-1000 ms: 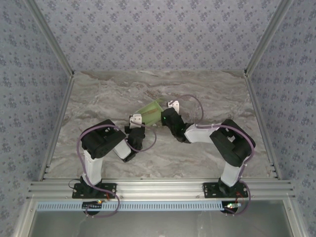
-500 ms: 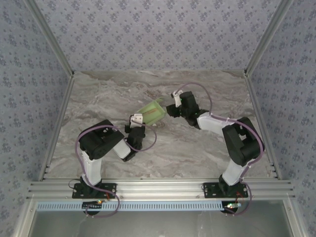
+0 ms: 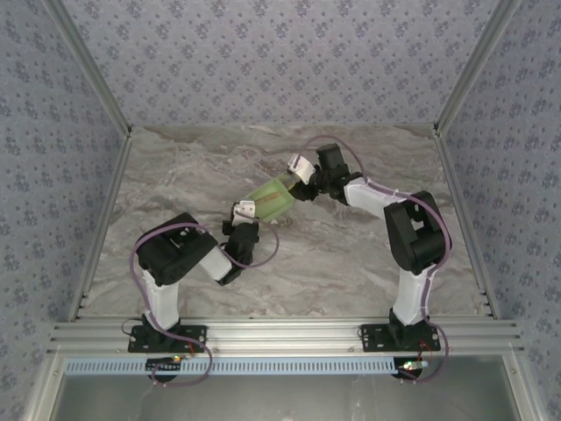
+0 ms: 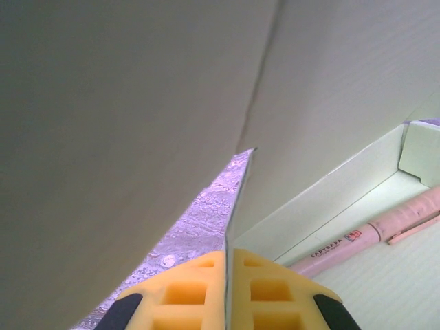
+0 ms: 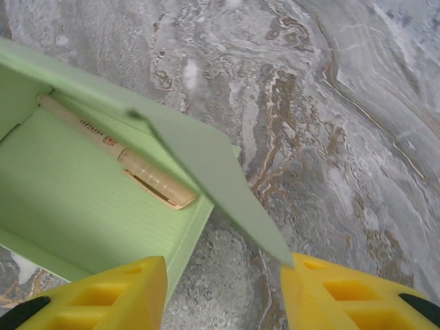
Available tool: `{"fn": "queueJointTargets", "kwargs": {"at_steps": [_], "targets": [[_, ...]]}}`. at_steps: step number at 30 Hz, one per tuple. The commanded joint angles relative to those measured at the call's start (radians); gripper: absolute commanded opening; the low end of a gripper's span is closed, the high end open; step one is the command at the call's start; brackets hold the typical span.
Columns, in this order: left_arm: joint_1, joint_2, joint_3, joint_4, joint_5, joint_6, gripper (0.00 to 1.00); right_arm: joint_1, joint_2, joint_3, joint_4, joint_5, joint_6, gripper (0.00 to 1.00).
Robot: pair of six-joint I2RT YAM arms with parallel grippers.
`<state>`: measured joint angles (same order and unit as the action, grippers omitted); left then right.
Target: Fold the paper box
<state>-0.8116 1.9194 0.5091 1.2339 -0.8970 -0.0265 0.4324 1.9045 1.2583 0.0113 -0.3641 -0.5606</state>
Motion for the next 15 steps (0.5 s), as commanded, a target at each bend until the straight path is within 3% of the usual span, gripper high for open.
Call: {"fn": "queueJointTargets", "kwargs": {"at_steps": [1,11,15], "targets": [[-0.002,-0.008,-0.005,-0.089,0.047,0.003,0.0,-0.008,0.042,0.067,-0.045,-0.076,-0.108,0.49],[-0.002,-0.003,-0.001,-0.098,0.058,0.0,0.0,-0.012,0.15,0.188,-0.085,-0.14,-0.129,0.46],[-0.001,-0.001,0.002,-0.1,0.058,0.0,0.0,-0.004,0.17,0.227,-0.13,-0.165,-0.144,0.4]]}}
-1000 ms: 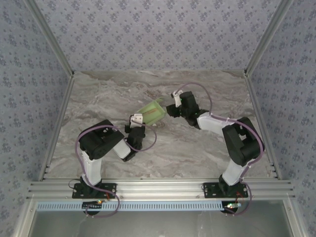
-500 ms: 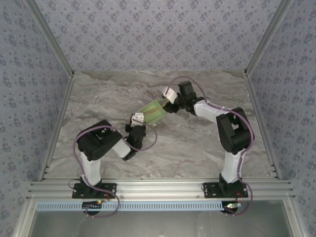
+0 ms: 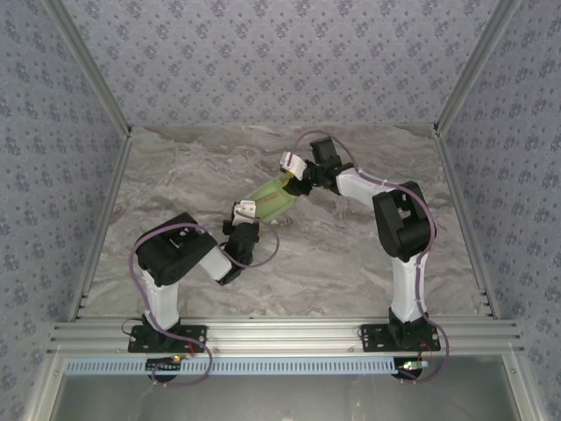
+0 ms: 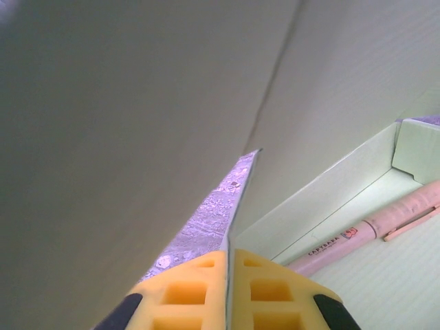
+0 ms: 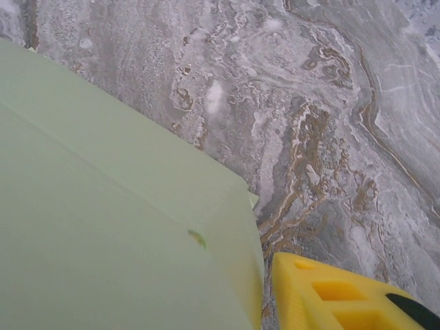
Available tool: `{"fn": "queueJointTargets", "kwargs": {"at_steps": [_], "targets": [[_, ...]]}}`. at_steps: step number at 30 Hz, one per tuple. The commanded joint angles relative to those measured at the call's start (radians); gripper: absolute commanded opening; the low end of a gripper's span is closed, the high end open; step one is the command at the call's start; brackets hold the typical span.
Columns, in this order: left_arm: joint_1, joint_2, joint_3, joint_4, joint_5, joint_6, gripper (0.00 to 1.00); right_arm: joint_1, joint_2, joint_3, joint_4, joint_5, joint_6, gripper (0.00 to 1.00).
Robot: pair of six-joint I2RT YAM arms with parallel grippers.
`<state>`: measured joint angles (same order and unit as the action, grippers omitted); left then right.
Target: Fold the paper box
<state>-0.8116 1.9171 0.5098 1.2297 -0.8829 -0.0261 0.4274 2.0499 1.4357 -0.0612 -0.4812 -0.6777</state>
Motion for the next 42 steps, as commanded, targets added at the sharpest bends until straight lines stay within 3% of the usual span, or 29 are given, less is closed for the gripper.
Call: {"fn": "queueJointTargets", "kwargs": {"at_steps": [1,8,11,17,20,27,42], "targets": [[-0.003,0.0,0.003,-0.096,0.042,0.0,0.0,0.003,0.026,0.054,-0.066,-0.05,-0.027,0.37],[-0.002,-0.006,0.007,-0.111,0.038,-0.001,0.0,0.03,0.001,0.042,-0.08,0.004,0.015,0.12],[-0.002,-0.019,0.012,-0.132,0.025,-0.006,0.0,0.053,-0.019,0.043,-0.092,0.097,0.112,0.08],[-0.001,-0.033,0.037,-0.186,0.011,-0.014,0.0,0.139,-0.043,0.053,-0.172,0.343,0.365,0.08],[-0.002,-0.028,0.046,-0.195,0.01,-0.013,0.0,0.175,-0.047,0.06,-0.218,0.406,0.456,0.09],[-0.001,-0.006,0.06,-0.206,0.004,-0.019,0.0,0.221,-0.012,0.157,-0.368,0.472,0.664,0.11],[-0.001,-0.006,0.065,-0.219,0.01,-0.024,0.0,0.237,0.05,0.321,-0.535,0.481,0.907,0.14]]}}
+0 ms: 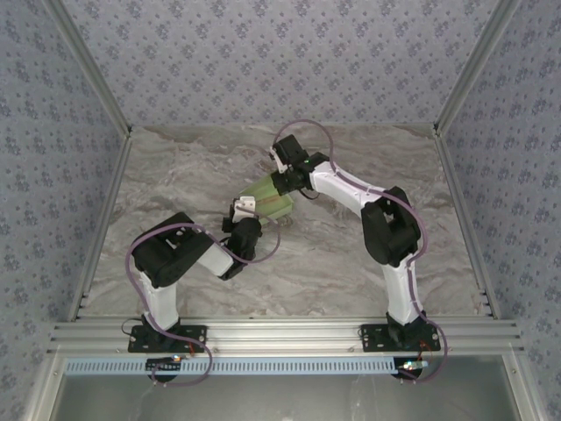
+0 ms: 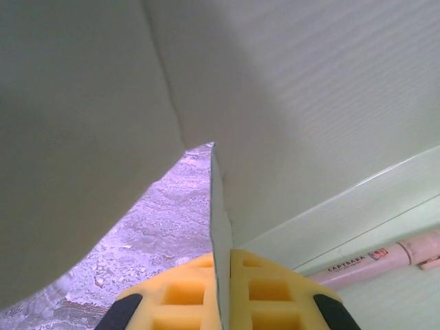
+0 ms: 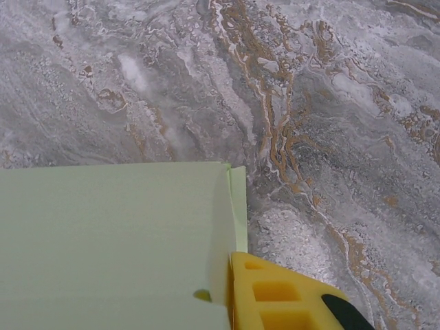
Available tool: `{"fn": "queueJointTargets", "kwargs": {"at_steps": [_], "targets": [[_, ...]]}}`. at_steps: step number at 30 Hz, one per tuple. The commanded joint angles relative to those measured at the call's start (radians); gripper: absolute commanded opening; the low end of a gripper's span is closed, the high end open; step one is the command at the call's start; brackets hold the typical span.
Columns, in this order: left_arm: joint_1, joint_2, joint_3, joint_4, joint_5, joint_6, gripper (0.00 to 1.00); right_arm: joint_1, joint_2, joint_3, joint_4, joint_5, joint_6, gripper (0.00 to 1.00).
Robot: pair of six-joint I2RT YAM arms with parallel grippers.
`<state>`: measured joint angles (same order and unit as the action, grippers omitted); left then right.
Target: Fold the paper box
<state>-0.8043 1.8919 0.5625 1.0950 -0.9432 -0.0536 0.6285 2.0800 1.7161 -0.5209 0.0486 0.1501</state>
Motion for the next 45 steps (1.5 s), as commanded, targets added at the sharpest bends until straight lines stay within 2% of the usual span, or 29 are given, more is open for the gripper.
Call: {"fn": "queueJointTargets", "kwargs": {"at_steps": [1,12,26,39,45], "targets": [[-0.009,0.019,0.013,-0.086,0.07,0.003,0.0,0.036,0.02,0.045,-0.076,-0.051,0.091,0.15],[-0.009,0.012,0.013,-0.098,0.065,0.003,0.0,0.031,0.041,0.125,-0.174,-0.099,0.158,0.14],[-0.009,-0.001,0.011,-0.111,0.058,-0.006,0.0,0.031,0.046,0.114,-0.159,-0.123,0.256,0.14],[-0.034,0.028,0.008,-0.087,0.013,0.009,0.0,0.059,-0.1,-0.252,0.204,-0.049,0.175,0.11],[-0.035,0.018,0.007,-0.099,0.009,0.011,0.0,0.053,-0.134,-0.289,0.235,-0.029,0.125,0.1]]}}
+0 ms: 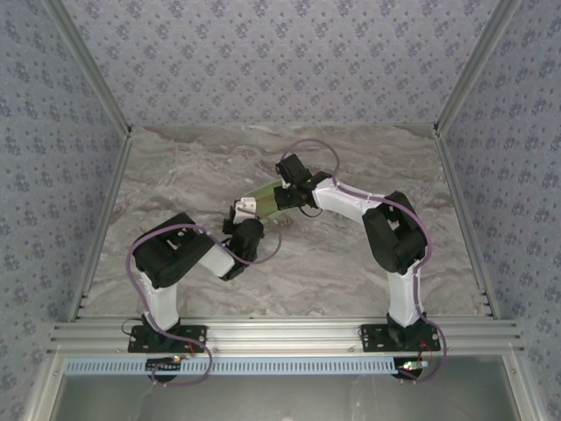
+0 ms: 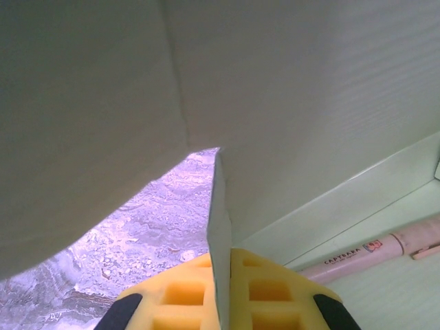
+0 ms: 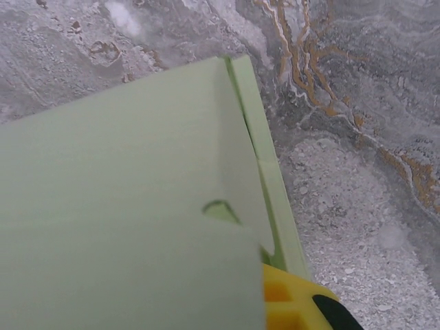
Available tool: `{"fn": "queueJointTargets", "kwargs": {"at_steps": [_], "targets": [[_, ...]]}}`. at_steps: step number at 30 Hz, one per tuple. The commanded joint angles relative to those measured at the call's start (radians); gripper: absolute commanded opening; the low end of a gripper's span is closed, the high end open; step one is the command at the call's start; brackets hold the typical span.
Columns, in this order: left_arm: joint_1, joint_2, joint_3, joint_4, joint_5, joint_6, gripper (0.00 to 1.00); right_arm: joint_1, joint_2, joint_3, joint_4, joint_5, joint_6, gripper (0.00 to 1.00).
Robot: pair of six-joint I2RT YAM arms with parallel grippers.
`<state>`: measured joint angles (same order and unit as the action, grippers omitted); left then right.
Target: Fold the paper box
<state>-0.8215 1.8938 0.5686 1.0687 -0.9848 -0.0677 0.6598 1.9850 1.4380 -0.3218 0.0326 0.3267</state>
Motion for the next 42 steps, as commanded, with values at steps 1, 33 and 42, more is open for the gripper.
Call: {"fn": "queueJointTargets", "kwargs": {"at_steps": [1,33,42], "targets": [[-0.019,0.014,0.003,-0.072,0.051,0.031,0.0,0.02,-0.046,-0.015,0.04,-0.011,-0.061,0.1],[-0.018,0.129,-0.036,0.145,0.071,0.235,0.0,-0.034,-0.13,-0.169,0.104,-0.08,-0.103,0.22],[-0.018,0.123,-0.04,0.151,0.069,0.25,0.0,-0.053,-0.179,-0.213,0.094,-0.089,-0.12,0.27]]}}
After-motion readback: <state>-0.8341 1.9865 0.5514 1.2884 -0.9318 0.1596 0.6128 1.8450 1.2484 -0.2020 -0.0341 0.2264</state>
